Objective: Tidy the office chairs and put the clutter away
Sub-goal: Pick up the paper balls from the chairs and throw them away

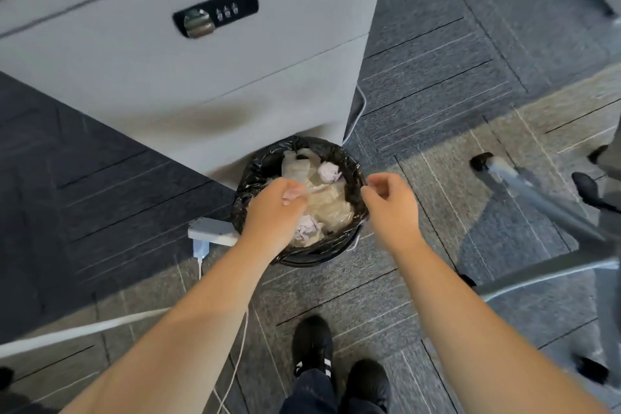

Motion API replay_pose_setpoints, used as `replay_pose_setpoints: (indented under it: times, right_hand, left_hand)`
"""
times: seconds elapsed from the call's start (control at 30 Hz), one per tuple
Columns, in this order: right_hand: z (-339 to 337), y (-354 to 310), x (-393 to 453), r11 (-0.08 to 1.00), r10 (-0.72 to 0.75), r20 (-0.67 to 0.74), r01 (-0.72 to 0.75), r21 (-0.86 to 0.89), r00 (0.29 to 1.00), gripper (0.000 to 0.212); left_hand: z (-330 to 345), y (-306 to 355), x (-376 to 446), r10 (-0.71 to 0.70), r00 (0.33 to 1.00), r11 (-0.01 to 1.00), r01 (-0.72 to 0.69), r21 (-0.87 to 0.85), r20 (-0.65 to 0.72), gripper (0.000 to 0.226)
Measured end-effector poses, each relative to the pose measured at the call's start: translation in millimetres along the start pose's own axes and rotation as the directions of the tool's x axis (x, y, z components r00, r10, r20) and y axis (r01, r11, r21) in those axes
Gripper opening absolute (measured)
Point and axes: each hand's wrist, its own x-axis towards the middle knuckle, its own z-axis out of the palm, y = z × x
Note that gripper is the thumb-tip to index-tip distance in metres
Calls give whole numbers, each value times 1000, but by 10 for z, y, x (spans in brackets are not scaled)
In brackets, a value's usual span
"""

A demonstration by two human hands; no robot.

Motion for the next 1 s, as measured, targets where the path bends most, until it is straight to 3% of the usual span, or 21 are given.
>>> replay_pose_setpoints:
  times: [0.3,0.5,0.73,1.0]
  right_hand:
    - [-1482,-761,-782,994,-78,-208,93,64,975,7]
    - [-2850,-951,-1388,986,-27,-466,101,134,884,9]
    - [-4246,-342,-1955,982,111,-636,16,190,764,21]
    - [-5510,977,-2008,966,243,-626,-128,224,741,24]
  left_hand:
    - [-41,1511,-919,250,965,968,-247,-39,81,24]
    - [233,2672,-1623,438,875,897,-441,-32,205,26]
    - [1175,3448,-2319,520,770,825,-564,16,370,20]
    - [2905,3804,-2793,478,780,840,-540,49,403,18]
